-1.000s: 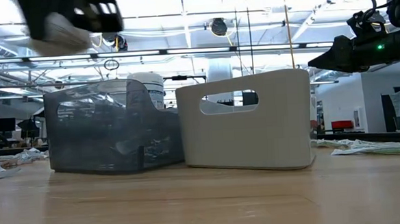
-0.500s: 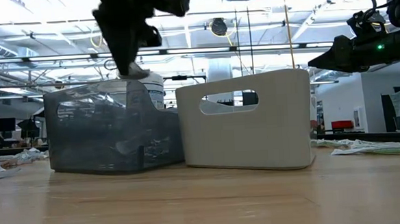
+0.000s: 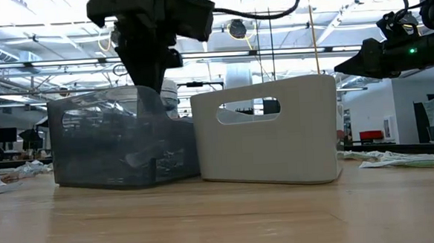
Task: Pick & Place First Aid Supplies
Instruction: Put the blue alcohol pad into the bottom black bin
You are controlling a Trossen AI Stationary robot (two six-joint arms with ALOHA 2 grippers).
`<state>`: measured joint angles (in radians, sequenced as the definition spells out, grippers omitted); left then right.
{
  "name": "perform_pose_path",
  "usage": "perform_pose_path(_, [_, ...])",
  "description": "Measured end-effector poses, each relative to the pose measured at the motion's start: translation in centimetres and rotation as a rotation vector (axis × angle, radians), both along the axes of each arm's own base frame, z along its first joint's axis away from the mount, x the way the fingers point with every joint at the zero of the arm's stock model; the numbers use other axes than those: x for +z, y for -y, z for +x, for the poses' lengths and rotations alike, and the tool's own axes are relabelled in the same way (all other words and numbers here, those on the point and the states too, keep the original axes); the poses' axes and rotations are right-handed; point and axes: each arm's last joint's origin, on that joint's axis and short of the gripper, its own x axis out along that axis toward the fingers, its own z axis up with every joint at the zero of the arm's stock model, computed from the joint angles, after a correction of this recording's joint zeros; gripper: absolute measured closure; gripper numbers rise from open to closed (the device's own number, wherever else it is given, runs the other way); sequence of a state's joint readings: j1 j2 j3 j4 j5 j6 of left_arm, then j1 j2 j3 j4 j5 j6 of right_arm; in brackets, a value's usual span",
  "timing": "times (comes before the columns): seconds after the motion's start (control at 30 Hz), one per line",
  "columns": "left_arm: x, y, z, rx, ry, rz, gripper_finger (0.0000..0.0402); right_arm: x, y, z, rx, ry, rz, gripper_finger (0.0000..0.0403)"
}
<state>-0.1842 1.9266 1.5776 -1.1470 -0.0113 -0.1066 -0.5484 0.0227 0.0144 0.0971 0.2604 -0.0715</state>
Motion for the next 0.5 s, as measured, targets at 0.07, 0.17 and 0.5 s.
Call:
perform_pose_path(0.07, [-0.7,0.2,0.0,-0.005,0.014,-0.002,0.0400,0.0,0.0,0.0,0.000,0.000,0.000,0.0165])
perform_pose_path(0.17, [-1.6,0.5,-0.1,-0.007,0.025,-0.005,0.0400,0.0,0.0,0.0,0.000,0.000,0.000,0.0165])
perform_pose_path(0.5, [-4.6,0.7,-0.8,-0.004,0.039,0.034,0.0401,0.0,0.0,0.0,0.000,0.000,0.000,0.0165])
